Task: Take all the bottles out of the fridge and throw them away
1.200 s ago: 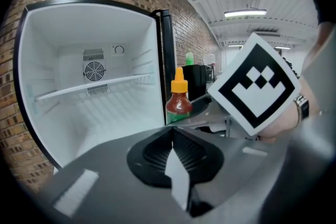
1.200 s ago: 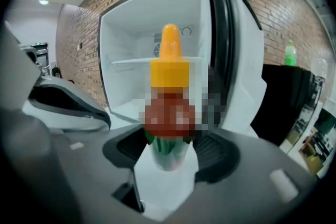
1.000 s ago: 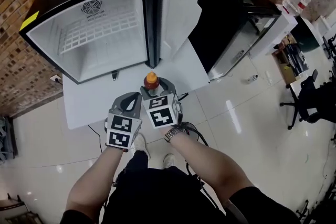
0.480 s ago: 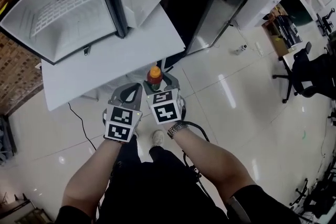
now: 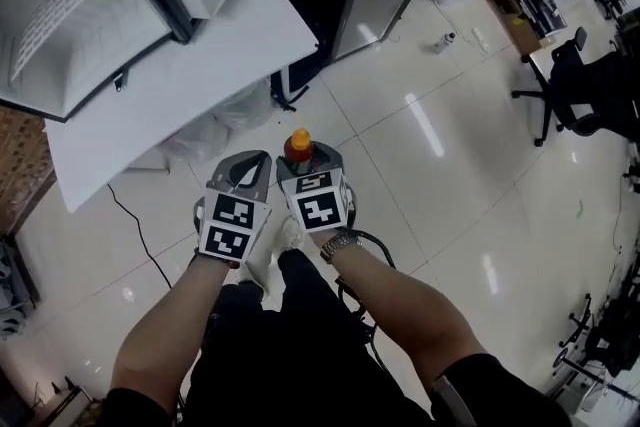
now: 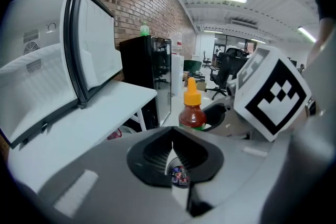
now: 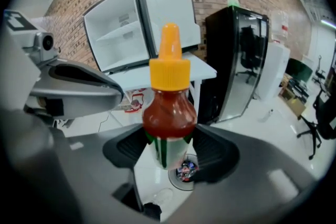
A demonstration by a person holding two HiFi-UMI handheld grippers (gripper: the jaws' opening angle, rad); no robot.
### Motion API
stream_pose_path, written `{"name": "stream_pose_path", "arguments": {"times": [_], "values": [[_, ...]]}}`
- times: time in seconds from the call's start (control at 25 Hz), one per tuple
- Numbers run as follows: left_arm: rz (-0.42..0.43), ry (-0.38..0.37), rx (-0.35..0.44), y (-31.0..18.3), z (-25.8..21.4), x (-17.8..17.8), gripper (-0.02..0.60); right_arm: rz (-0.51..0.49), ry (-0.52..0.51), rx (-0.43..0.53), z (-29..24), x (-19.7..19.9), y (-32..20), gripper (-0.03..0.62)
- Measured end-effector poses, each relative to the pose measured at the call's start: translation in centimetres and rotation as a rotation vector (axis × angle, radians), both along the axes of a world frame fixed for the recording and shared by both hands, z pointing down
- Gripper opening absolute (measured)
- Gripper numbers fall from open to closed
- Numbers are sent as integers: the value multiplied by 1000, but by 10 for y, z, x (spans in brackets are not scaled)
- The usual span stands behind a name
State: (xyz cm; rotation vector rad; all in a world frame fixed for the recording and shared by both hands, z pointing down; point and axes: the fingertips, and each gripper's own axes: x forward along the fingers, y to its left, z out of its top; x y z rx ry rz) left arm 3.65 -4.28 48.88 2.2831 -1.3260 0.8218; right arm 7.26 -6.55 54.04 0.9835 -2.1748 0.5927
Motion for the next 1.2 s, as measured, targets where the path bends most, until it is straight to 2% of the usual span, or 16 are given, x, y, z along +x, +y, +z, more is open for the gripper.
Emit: {"name": "stream_pose_path", "arguments": {"times": [0.2,0.56,0.92,1.2], "values": [[49,9,-63,8,35,15,5,75,9,-113,50,22,19,273],[112,34,-158,18,108,27,5,162,31,-276,150,36,42,273],[104,68,-246,26,180,35,5,231,36,-399,240,46,56,273],[88,63,-295,31,214,29,5,279,46,-472,289,54,59,273]]}}
